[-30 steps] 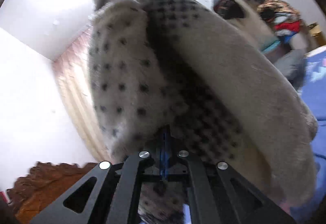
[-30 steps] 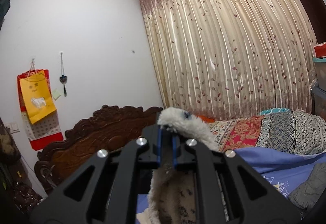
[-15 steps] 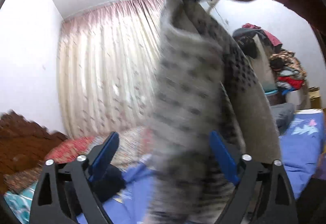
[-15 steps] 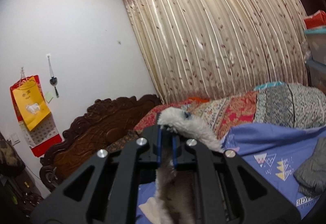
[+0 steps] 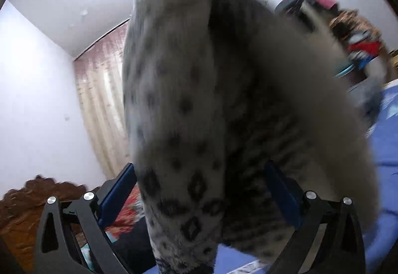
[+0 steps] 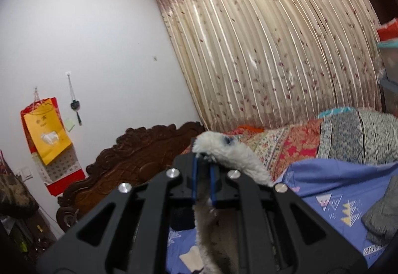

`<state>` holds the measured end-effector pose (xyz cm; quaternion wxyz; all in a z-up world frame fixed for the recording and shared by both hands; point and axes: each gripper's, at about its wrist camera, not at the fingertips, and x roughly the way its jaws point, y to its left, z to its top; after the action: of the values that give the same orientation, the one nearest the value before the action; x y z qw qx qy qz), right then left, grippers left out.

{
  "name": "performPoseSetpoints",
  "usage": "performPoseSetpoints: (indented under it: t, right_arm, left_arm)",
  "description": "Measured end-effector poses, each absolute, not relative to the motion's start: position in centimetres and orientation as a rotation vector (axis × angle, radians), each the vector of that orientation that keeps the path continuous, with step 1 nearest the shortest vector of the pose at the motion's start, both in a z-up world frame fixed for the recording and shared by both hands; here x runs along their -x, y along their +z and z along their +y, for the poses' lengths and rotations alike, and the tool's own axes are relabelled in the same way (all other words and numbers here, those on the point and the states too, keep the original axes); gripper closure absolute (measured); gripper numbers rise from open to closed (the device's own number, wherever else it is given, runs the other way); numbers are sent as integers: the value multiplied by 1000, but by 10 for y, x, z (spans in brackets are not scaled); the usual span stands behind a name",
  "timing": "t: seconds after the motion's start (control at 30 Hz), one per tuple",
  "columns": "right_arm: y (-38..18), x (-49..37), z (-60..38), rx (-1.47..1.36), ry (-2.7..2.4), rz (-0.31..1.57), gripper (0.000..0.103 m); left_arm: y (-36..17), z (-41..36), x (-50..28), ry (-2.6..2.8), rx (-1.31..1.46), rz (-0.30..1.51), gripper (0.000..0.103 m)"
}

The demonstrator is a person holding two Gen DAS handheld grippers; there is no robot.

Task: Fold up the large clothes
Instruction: 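Lift the white sweater up with both grippers and shake it out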

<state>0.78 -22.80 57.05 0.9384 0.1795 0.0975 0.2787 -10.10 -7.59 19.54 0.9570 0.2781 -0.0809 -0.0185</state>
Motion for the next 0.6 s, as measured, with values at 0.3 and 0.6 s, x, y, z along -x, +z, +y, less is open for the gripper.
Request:
performPoseSetpoints:
  t: [0.3,0.6]
  right_arm:
    - [576,6,-240,-333,524,171,95]
    - [571,49,-280,-375,480,116,95]
  left_arm:
    - [267,8,100,-3,-350,-135,68]
    - [396,100,145,-177,-54,-204,71]
